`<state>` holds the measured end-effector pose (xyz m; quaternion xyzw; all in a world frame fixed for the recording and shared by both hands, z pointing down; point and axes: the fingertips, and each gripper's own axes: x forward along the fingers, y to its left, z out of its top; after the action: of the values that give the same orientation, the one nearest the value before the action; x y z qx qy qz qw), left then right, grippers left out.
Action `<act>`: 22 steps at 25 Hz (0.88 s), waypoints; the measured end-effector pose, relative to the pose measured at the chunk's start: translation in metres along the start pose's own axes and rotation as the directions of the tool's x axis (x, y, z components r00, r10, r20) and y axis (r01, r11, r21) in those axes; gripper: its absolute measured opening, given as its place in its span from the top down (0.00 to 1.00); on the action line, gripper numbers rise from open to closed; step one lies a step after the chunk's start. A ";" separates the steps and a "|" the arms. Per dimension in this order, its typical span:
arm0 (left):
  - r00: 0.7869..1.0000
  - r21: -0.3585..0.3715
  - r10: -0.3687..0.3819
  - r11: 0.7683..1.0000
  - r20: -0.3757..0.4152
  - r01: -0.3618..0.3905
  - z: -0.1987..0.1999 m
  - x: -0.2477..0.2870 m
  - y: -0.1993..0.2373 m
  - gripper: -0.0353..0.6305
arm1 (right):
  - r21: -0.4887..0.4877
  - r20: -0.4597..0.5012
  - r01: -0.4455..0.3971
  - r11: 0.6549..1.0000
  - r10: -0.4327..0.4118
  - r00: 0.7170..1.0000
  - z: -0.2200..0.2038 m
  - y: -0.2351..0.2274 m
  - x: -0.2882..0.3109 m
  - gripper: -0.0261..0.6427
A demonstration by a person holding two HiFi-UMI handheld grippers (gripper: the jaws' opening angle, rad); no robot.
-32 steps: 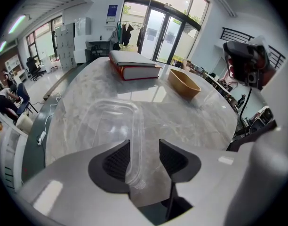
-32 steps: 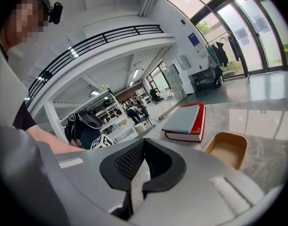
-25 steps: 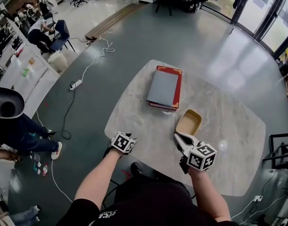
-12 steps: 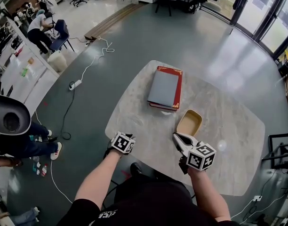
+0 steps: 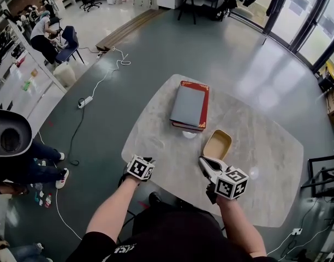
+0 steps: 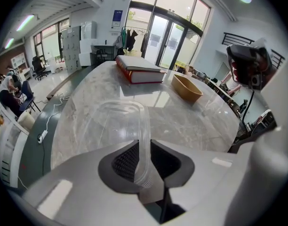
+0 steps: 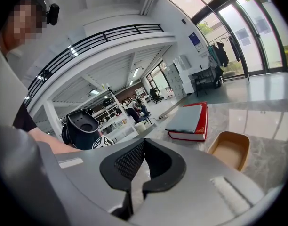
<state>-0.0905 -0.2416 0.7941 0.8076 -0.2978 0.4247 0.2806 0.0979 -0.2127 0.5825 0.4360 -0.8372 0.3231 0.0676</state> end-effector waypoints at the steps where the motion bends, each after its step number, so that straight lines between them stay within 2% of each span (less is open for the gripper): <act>1: 1.000 -0.003 -0.003 1.000 0.015 0.003 0.003 -0.001 -0.001 0.83 | -0.001 0.000 0.002 1.000 -0.002 1.000 -0.001 0.000 -0.001 0.94; 6: 0.996 -0.033 -0.011 0.999 0.093 0.014 0.019 -0.016 -0.006 0.84 | -0.010 0.012 0.012 1.000 -0.012 1.000 0.002 0.001 -0.005 0.94; 13: 0.978 -0.033 -0.006 0.999 0.208 0.013 0.050 -0.061 -0.017 0.84 | -0.027 0.017 -0.015 1.000 0.015 1.000 0.005 0.014 0.000 0.94; 22: 0.939 -0.089 0.044 0.996 0.340 -0.015 0.069 -0.109 -0.020 0.85 | -0.073 -0.016 -0.099 0.992 0.098 0.995 0.011 0.040 0.028 0.94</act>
<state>-0.0906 -0.2503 0.6641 0.8517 -0.3719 0.2693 0.2525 0.0522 -0.2217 0.5658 0.3895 -0.8686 0.2975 0.0727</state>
